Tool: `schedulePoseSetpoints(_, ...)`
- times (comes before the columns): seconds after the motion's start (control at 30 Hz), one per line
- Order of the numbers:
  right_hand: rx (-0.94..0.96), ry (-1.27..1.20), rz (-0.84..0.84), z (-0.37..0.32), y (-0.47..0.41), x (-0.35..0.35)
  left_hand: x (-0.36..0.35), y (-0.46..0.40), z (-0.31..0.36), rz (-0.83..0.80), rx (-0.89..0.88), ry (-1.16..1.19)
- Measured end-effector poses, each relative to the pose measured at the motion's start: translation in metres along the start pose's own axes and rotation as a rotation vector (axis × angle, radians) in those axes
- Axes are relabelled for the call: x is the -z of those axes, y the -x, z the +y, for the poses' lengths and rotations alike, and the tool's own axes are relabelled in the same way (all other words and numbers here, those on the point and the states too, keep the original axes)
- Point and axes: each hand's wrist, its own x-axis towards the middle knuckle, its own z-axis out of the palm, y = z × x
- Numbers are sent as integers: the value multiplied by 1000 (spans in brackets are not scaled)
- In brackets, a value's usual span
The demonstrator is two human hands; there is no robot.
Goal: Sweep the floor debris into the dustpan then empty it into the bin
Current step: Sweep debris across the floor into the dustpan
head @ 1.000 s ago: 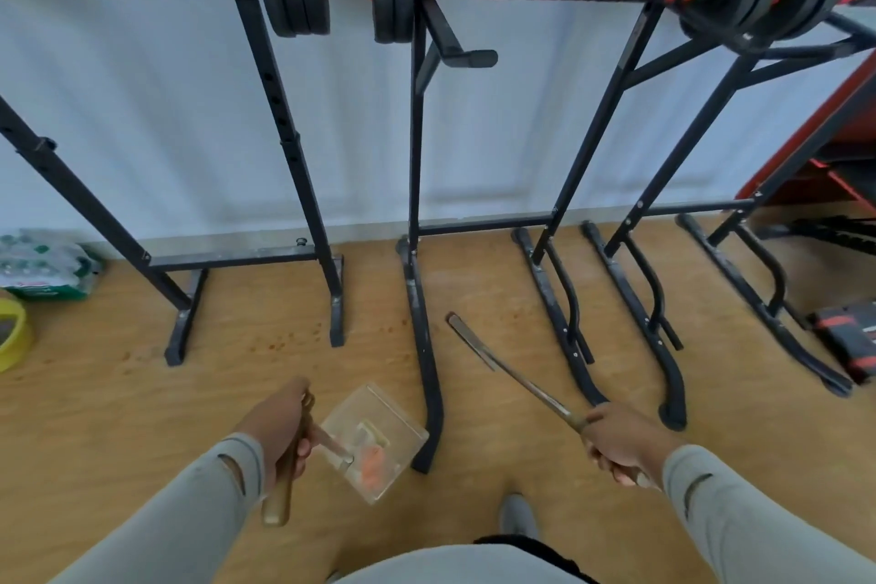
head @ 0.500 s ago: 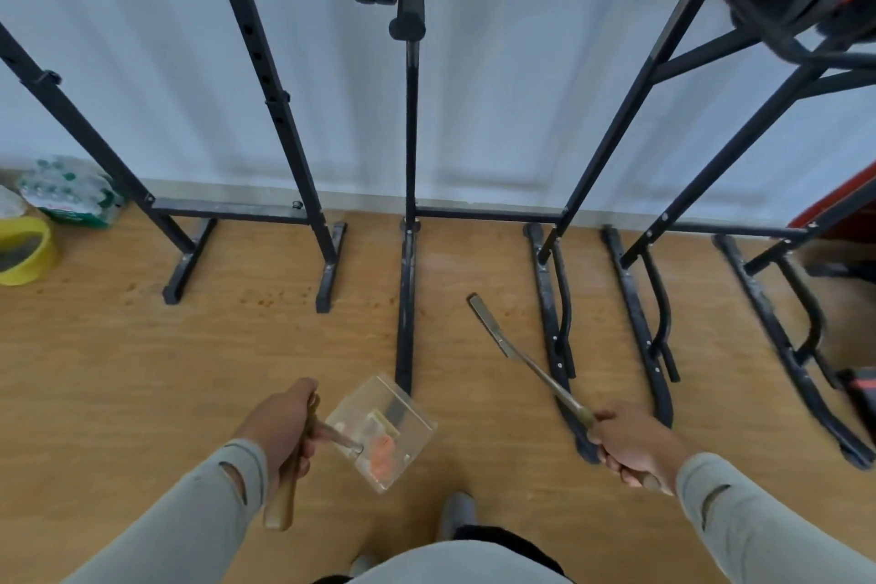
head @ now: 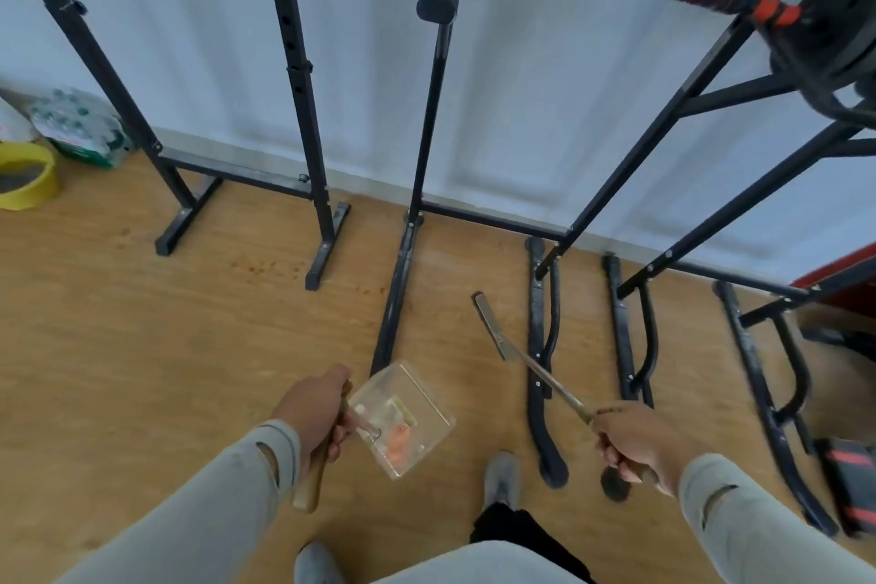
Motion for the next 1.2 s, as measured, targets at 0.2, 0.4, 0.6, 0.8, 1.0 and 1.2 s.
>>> schedulePoseSetpoints(0.2,20,152,37,-41,-92,46,-74,-19,6,63,24,77)
schedulePoseSetpoints(0.4,75,261,71,-76,-191,87,-157,-61,15,144,36,110)
schedulePoseSetpoints(0.6,180,531,56,-138,-289,121,-219,-106,32,202,12,123)
schedulePoseSetpoints(0.8,175,785,3,-150,-333,96,-265,-148,51,286,68,90)
schedulePoseSetpoints(1.0,135,759,-171,-82,-302,76,-295,-175,76,339,99,18)
schedulePoseSetpoints(1.2,26,513,-343,-74,-263,152,-308,-189,91,393,85,-97)
